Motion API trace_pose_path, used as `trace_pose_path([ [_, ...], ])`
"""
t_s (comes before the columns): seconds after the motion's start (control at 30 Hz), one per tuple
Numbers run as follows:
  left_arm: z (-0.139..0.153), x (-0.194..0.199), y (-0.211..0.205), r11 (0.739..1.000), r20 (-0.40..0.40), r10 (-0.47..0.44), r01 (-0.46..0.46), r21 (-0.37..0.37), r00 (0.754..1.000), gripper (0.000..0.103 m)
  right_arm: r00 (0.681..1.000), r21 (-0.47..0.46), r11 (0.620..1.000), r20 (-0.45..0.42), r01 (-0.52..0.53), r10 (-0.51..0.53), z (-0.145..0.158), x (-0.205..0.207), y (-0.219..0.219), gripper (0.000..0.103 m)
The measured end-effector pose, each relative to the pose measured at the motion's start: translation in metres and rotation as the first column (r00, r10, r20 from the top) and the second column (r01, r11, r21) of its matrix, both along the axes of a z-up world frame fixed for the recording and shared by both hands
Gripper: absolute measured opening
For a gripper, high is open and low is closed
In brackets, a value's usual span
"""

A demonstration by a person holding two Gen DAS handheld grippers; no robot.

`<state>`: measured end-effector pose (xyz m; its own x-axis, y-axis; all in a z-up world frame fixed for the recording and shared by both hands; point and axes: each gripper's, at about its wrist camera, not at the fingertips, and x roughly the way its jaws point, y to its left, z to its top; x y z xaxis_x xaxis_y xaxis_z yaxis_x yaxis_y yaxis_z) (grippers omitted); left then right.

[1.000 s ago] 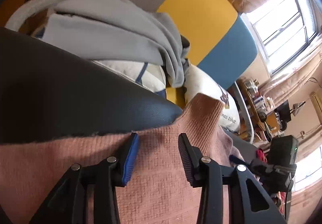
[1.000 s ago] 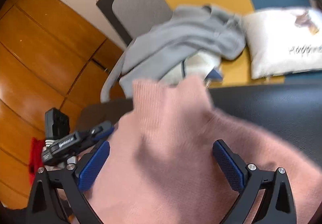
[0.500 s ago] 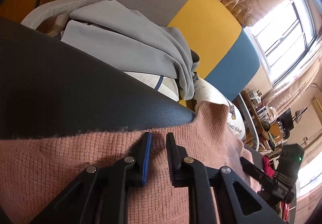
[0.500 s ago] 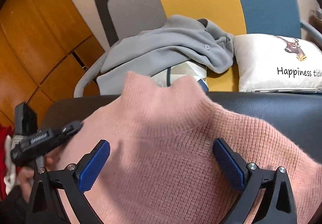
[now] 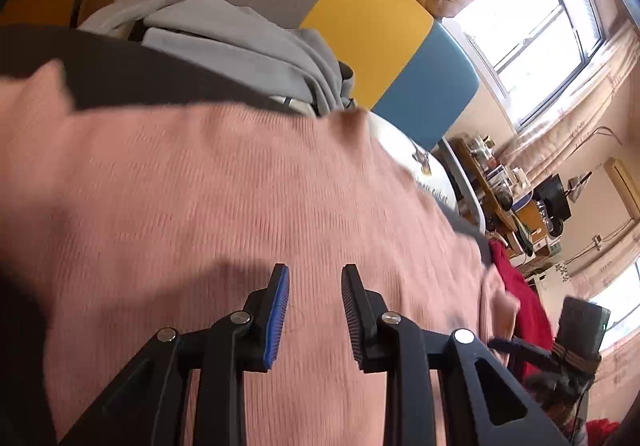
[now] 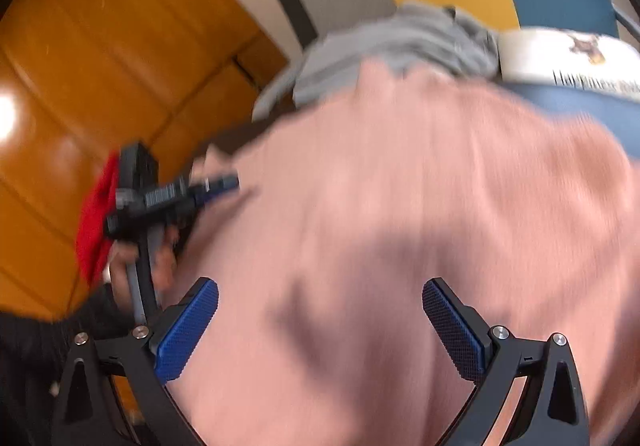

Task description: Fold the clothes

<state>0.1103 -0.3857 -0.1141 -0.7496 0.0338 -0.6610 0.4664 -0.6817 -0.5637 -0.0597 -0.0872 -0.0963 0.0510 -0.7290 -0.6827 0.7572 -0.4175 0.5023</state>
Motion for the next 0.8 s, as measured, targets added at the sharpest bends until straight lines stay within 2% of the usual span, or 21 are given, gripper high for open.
trace_pose_path([
  [0.1,-0.004,0.030,0.031,0.999,0.048,-0.026,0.028,-0.037,0.999,0.027,0.999,0.102,0.994,-0.046,0.023,-0.018,-0.010,0.044,0.035,0.103],
  [0.27,-0.019,0.065,0.057,0.995,0.121,-0.041,0.052,-0.086,0.992,0.027,0.995,0.165,0.982,-0.028,0.095,-0.092,-0.031,0.083,0.083,0.103],
  [0.4,-0.023,0.088,0.068,0.983,0.138,-0.051,0.074,-0.168,0.989,0.024,0.991,0.195,0.972,-0.061,0.130,-0.121,-0.039,0.101,0.105,0.103],
  [0.43,-0.025,0.092,0.067,0.981,0.137,-0.052,0.076,-0.178,0.989,0.020,0.990,0.198,0.971,-0.071,0.136,-0.124,-0.040,0.104,0.109,0.103],
  [0.6,-0.020,0.092,0.066,0.977,0.157,-0.058,0.088,-0.195,0.986,0.020,0.984,0.240,0.960,-0.139,0.142,-0.111,-0.040,0.113,0.111,0.103],
  [0.67,-0.013,0.087,0.067,0.981,0.175,-0.038,0.070,-0.181,0.984,0.029,0.984,0.223,0.962,-0.116,0.160,-0.136,-0.034,0.109,0.112,0.103],
  [0.73,-0.005,0.083,0.071,0.987,0.157,-0.050,0.073,-0.142,0.986,0.030,0.972,0.156,0.963,-0.114,0.220,-0.204,-0.020,0.100,0.122,0.103],
  [0.8,0.004,0.074,0.079,0.987,0.110,-0.113,0.124,-0.101,0.987,0.030,0.943,0.075,0.946,-0.134,0.316,-0.304,-0.004,0.088,0.137,0.103],
])
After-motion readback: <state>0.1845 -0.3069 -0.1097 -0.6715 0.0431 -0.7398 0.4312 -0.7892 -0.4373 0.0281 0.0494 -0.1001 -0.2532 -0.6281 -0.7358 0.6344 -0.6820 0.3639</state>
